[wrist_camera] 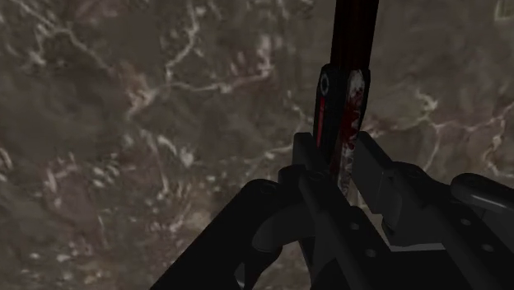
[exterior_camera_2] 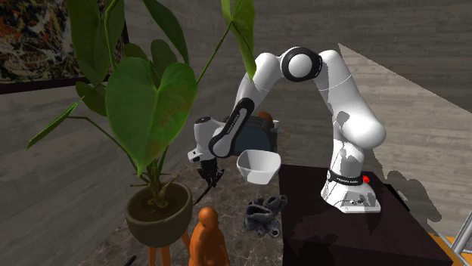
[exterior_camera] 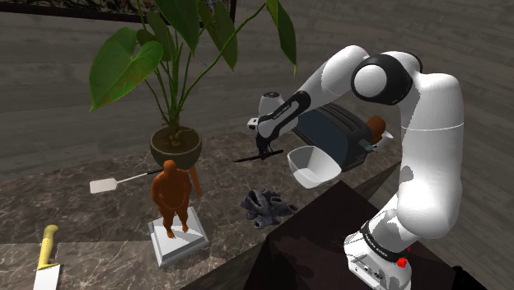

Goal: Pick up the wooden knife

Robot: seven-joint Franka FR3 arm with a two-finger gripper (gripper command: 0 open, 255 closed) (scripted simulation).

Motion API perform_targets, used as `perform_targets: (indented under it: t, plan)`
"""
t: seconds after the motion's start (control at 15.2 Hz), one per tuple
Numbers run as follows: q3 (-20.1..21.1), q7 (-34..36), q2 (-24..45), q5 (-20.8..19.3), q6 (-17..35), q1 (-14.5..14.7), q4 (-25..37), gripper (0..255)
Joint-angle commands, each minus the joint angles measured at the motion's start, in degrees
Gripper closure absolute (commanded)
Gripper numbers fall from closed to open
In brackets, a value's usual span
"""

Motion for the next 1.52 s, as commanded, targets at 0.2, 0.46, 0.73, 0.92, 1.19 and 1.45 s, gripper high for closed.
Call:
perform_targets:
  t: [0.2, 0.46, 0.73, 0.92, 1.19, 1.45]
  plan:
    - [0.00, 0.00, 0.02, 0.00, 0.01, 0.00, 0.01, 255]
    - [0.00, -0.09, -1.28, 0.01, -1.07, 0.01, -0.20, 255]
    - [-0.01, -0.27, -3.93, 0.02, -3.25, 0.05, -0.67, 255]
    - [-0.02, -0.40, -5.86, 0.03, -4.94, 0.08, -0.90, 255]
    - [-0.03, -0.58, -8.33, 0.05, -7.27, 0.11, -1.03, 255]
    - [-0.04, -0.68, -9.61, 0.06, -8.56, 0.13, -1.02, 255]
